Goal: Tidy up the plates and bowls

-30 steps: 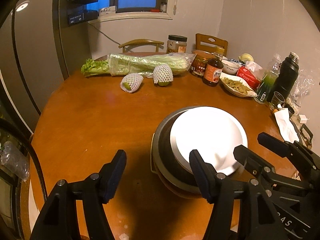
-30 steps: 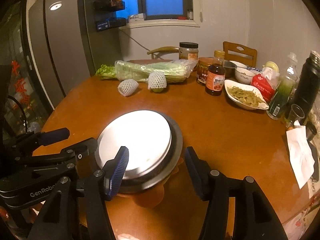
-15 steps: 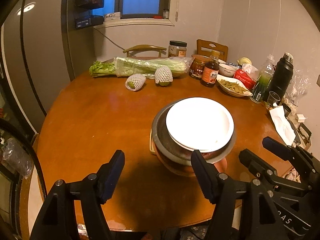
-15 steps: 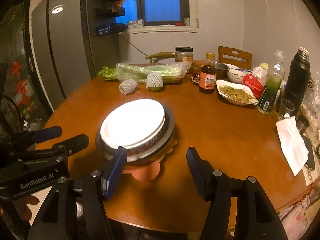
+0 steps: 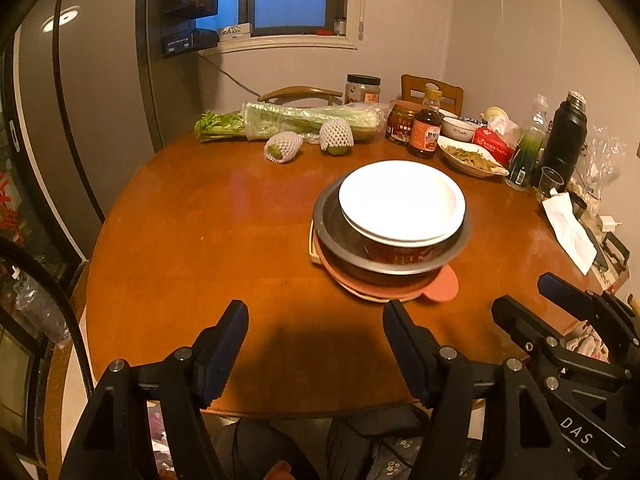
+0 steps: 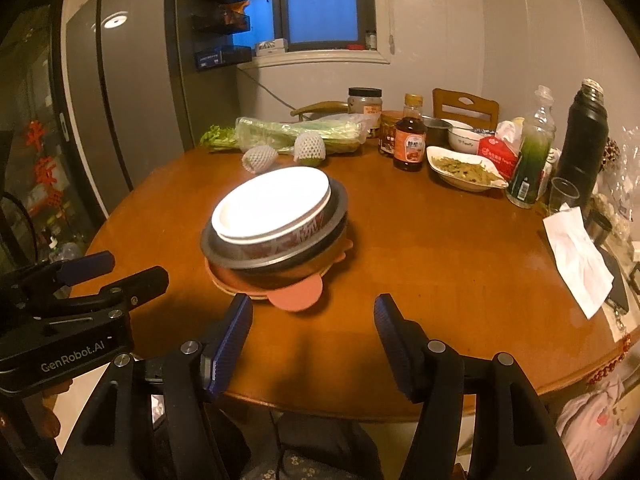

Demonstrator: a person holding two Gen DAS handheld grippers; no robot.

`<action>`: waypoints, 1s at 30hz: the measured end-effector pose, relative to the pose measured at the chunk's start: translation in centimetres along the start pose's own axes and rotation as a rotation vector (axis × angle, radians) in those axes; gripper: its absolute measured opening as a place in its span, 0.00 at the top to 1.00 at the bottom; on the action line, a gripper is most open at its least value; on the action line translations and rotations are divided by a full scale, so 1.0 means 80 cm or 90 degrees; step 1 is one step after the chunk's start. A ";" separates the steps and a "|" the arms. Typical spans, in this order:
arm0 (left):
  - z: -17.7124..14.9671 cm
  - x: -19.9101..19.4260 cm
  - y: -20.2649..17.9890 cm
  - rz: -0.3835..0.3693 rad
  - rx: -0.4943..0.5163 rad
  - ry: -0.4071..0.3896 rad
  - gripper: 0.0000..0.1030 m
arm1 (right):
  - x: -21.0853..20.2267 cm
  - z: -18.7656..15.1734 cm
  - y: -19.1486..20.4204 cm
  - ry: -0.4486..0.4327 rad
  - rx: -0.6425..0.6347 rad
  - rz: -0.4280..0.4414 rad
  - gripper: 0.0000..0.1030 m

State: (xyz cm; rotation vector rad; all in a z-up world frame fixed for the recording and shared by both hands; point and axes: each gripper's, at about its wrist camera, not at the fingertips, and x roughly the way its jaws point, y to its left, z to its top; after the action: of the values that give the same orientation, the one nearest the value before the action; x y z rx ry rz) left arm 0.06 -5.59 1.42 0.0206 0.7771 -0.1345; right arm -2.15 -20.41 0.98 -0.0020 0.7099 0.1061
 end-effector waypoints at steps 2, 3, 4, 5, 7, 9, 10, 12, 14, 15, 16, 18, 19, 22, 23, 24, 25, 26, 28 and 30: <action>-0.004 -0.001 -0.002 0.004 0.001 -0.001 0.33 | -0.001 -0.006 -0.001 0.003 0.002 0.001 0.37; -0.005 0.000 -0.004 0.004 0.002 0.000 0.33 | -0.003 -0.009 -0.001 0.003 0.003 -0.001 0.37; -0.007 -0.001 -0.006 0.003 0.003 0.000 0.33 | -0.004 -0.012 -0.001 0.003 0.002 -0.001 0.37; -0.009 -0.001 -0.007 0.003 0.004 -0.001 0.33 | -0.005 -0.015 -0.001 0.002 0.002 -0.001 0.37; -0.014 -0.002 -0.008 0.002 0.000 -0.002 0.32 | -0.008 -0.019 -0.002 0.000 0.004 -0.003 0.37; -0.017 -0.002 -0.009 -0.006 -0.004 -0.001 0.32 | -0.009 -0.024 -0.003 0.000 0.007 -0.007 0.36; -0.019 -0.002 -0.009 -0.007 -0.004 0.000 0.32 | -0.010 -0.026 -0.003 0.000 0.008 -0.007 0.36; -0.021 -0.003 -0.008 -0.003 -0.007 -0.001 0.32 | -0.012 -0.029 -0.005 -0.002 0.011 -0.010 0.36; -0.024 -0.004 -0.008 -0.003 -0.010 -0.002 0.32 | -0.014 -0.032 -0.006 -0.006 0.017 -0.013 0.36; -0.026 -0.004 -0.007 -0.003 -0.010 -0.002 0.32 | -0.014 -0.033 -0.006 -0.009 0.018 -0.014 0.36; -0.028 -0.004 -0.007 -0.001 -0.007 -0.001 0.32 | -0.015 -0.034 -0.007 -0.010 0.020 -0.014 0.36; -0.029 -0.005 -0.007 0.001 -0.006 -0.004 0.32 | -0.015 -0.036 -0.006 -0.009 0.021 -0.016 0.36; -0.030 -0.005 -0.006 0.001 -0.006 -0.004 0.32 | -0.016 -0.038 -0.006 -0.009 0.021 -0.016 0.36; -0.033 -0.005 -0.006 0.000 -0.006 -0.003 0.32 | -0.016 -0.040 -0.003 -0.007 0.019 -0.016 0.36; -0.034 -0.005 -0.005 0.001 -0.005 -0.002 0.32 | -0.017 -0.041 -0.003 -0.007 0.019 -0.018 0.36; -0.034 -0.004 -0.005 0.004 -0.004 -0.001 0.32 | -0.017 -0.041 -0.002 -0.007 0.018 -0.019 0.36; -0.035 -0.004 -0.004 0.005 -0.004 -0.001 0.32 | -0.017 -0.041 -0.002 -0.007 0.018 -0.020 0.36; -0.036 -0.005 -0.004 0.006 -0.003 -0.002 0.32 | -0.017 -0.042 -0.002 -0.007 0.019 -0.021 0.36; -0.036 -0.005 -0.004 0.005 -0.003 -0.003 0.32 | -0.018 -0.042 -0.001 -0.008 0.019 -0.017 0.36; -0.037 -0.005 -0.004 0.006 -0.003 -0.003 0.32 | -0.017 -0.043 -0.001 -0.005 0.020 -0.018 0.36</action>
State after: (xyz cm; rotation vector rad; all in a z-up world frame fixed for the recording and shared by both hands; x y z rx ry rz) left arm -2.33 -5.68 -0.39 0.0193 0.7730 -0.1236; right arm -5.40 -20.72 -0.73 0.0179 0.7032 0.0673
